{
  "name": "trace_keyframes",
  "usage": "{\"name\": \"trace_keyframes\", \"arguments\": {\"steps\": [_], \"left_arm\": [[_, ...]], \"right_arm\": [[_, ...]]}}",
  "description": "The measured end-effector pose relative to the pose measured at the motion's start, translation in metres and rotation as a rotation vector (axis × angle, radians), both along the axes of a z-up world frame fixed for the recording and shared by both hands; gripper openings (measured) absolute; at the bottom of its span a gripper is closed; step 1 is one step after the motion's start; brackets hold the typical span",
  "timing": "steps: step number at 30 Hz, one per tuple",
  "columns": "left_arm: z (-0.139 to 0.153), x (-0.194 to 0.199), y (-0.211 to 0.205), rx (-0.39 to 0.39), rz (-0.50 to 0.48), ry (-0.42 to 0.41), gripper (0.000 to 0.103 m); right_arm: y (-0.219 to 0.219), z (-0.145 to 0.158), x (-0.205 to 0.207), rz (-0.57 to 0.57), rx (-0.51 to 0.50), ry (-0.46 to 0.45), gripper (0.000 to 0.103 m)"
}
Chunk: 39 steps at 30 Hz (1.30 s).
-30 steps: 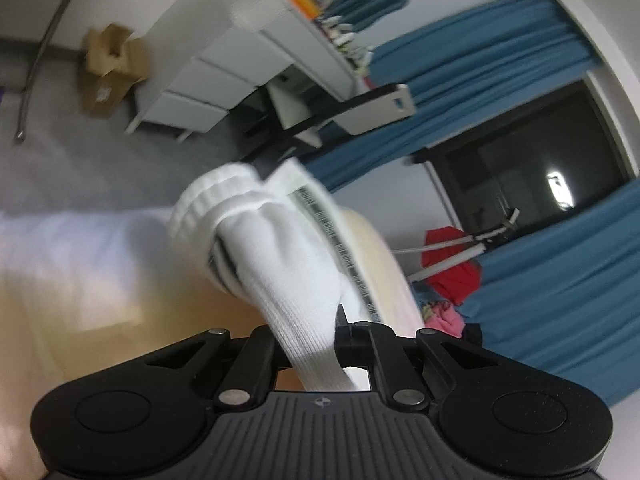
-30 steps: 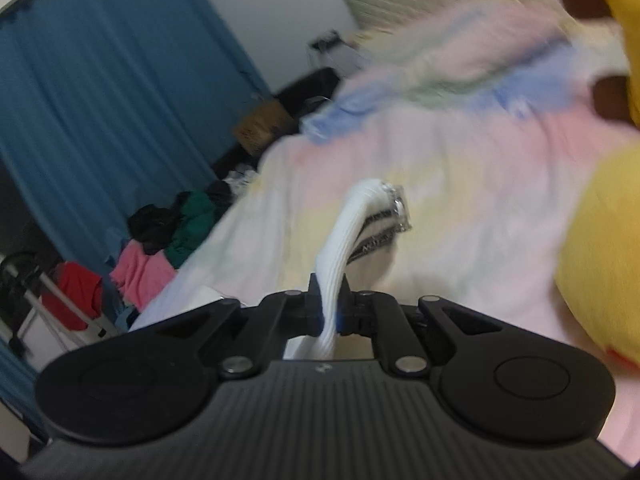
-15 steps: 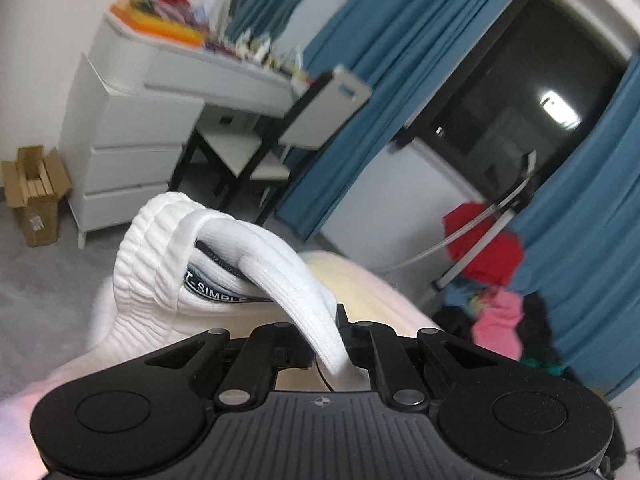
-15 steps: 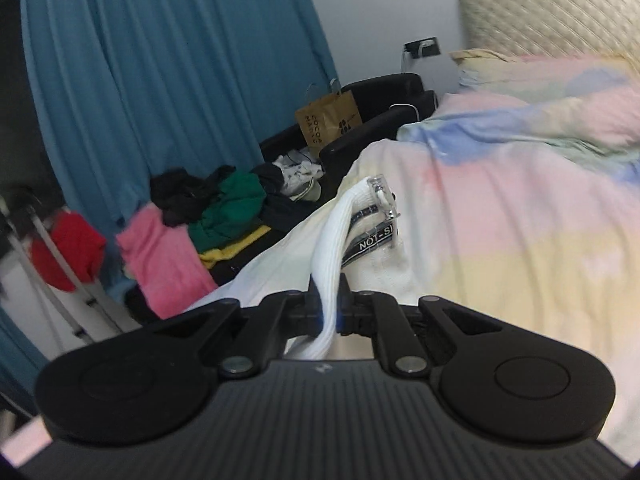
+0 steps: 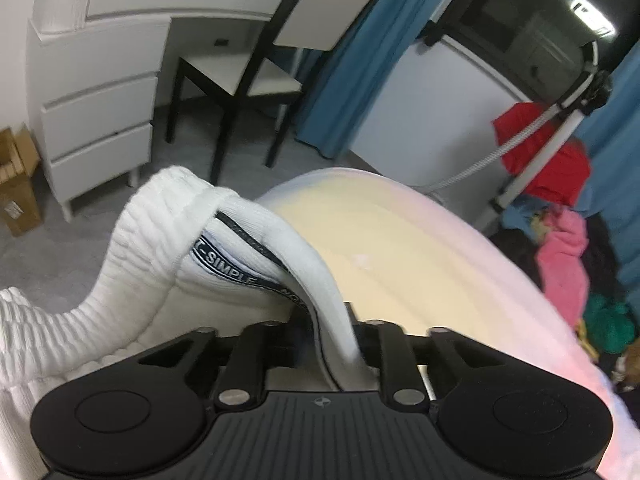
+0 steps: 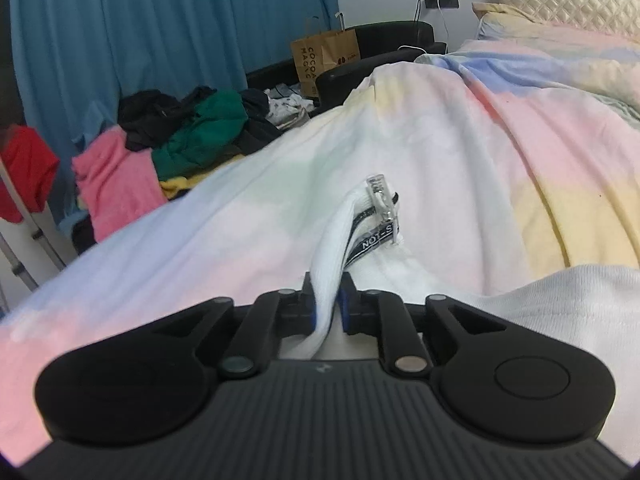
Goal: Fold clothes
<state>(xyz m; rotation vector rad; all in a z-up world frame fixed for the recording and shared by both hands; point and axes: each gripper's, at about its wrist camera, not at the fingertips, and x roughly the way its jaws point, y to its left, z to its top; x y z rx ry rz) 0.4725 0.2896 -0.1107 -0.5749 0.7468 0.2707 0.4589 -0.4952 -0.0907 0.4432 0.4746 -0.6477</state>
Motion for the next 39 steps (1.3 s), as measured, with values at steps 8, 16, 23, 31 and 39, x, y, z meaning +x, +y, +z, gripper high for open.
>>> {"name": "trace_keyframes", "arguments": {"steps": [8,16,23,31,39], "left_arm": [[0.046,-0.104,0.007,0.004,-0.043,-0.139,0.080],[0.029,-0.249,0.013,-0.283,0.105,-0.243,0.087],[-0.020,-0.259,0.031,-0.552,0.118,-0.181,0.088],[-0.057,-0.218,0.036,-0.554,0.188,-0.268,0.085],[-0.062,-0.203,0.066,-0.528,0.304,-0.301,0.019]], "right_arm": [[0.000,0.023,-0.105,0.008,0.191,-0.213,0.065],[0.000,-0.005,-0.221,-0.023,0.566,-0.329,0.066],[-0.010,-0.044,-0.220,0.058,0.845,-0.296,0.066],[-0.007,-0.051,-0.176,0.108,0.665,-0.308,0.055],[-0.004,-0.053,-0.150,0.100,0.485,-0.297,0.025]]}}
